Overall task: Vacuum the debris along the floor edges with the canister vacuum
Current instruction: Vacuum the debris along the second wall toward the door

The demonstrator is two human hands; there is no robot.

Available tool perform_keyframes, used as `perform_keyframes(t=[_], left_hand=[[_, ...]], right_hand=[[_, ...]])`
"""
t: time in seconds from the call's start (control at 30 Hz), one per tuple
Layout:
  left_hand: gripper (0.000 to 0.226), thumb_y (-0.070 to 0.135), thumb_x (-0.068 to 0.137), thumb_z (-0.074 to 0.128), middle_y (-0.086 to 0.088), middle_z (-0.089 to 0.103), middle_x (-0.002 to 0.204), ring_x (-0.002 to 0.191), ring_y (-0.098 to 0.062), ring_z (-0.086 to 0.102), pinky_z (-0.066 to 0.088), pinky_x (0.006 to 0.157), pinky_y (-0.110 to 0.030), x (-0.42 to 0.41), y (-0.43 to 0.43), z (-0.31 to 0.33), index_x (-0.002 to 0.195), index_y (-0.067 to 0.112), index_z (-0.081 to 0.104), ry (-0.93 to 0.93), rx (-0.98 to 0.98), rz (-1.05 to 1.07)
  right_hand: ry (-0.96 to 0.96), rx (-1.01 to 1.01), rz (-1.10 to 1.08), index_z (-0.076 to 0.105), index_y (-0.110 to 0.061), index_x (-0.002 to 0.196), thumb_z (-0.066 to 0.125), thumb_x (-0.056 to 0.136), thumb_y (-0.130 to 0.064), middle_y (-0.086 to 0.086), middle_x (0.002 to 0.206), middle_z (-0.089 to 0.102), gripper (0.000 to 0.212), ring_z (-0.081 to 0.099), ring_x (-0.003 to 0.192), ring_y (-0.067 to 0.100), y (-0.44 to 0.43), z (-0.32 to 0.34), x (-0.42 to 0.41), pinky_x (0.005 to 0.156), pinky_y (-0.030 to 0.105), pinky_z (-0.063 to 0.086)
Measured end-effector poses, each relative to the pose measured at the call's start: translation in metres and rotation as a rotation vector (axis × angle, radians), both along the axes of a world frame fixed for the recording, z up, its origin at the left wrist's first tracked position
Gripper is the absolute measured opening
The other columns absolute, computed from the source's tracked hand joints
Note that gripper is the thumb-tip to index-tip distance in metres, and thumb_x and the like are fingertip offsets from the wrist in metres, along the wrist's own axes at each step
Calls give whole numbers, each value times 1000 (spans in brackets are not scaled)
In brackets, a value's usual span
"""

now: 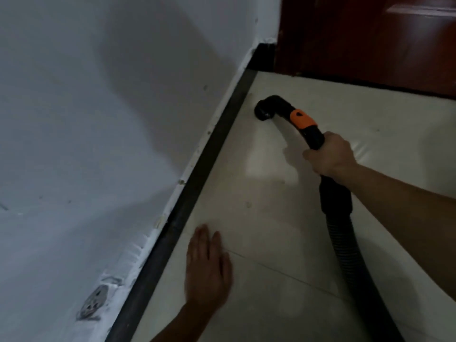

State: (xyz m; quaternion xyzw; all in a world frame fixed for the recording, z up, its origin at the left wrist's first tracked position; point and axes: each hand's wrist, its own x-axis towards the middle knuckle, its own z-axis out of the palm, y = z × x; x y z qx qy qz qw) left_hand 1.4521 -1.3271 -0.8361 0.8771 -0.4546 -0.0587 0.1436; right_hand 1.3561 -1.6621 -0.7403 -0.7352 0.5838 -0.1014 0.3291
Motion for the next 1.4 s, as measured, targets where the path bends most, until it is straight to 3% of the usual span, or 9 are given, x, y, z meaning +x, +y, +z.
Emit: perform_keyframes(t=[0.3,0.4,0.5,0.63,0.9,1.1,1.2,1.3,1.4], left_hand=[[52,35,96,34,-22,40,147,139,-33,34,14,118,-41,7,-4,3,135,5,53,-18,122,-27],[49,28,97,43,-24,36,149,141,-36,30,21,118,-45,13,-7,16,139,3,48,36,170,-29],[54,26,96,46,-15,17,159,147,-28,16,24,116,-39,15,12,38,147,13,34,150,421,-62],[37,35,98,43,-7,53,136,121,-24,52,43,99,-35,-3,64,93,131,20,49,392,711,37],[41,33,100,46,-16,70,96,96,-35,63,46,86,-37,-77,85,259,94,-1,67,721,513,333],[54,50,100,36,-11,71,97,94,-23,65,47,79,-31,-127,14,401,108,6,66,1096,277,456],[57,58,97,32,-9,70,94,94,-23,65,47,90,-39,-156,-27,464,111,10,60,1300,181,561],[51,53,96,45,-14,68,99,91,-28,66,52,84,-43,-192,-62,519,112,7,57,1449,108,680],[41,45,95,54,-14,61,90,77,-28,64,57,71,-45,-236,-86,566,106,5,53,1555,67,715]], right_hand=[[-51,11,148,52,-13,89,72,79,-15,-1,70,53,23,50,56,11,85,-19,3,47,21,33],[16,25,320,48,-13,85,73,77,-12,2,65,52,26,53,54,19,121,-10,-30,47,25,39],[122,90,409,46,-16,85,72,78,-14,2,63,51,27,53,53,21,157,5,-71,52,30,47],[250,239,379,50,-16,95,70,79,-20,0,69,55,25,56,58,16,196,42,-123,52,27,44],[264,474,284,43,-22,98,68,83,-30,-2,76,57,30,59,63,15,269,196,-214,52,28,43],[209,439,251,41,-21,111,63,89,-26,2,89,64,31,67,82,25,296,325,-260,64,31,47],[199,352,215,44,-21,118,61,92,-27,0,99,66,32,68,90,23,310,380,-278,67,26,43],[168,305,124,41,-21,132,57,95,-30,2,109,66,42,67,98,23,322,427,-298,81,33,51],[111,271,19,40,-23,135,55,95,-35,-2,107,66,45,67,93,19,333,466,-325,80,29,51]])
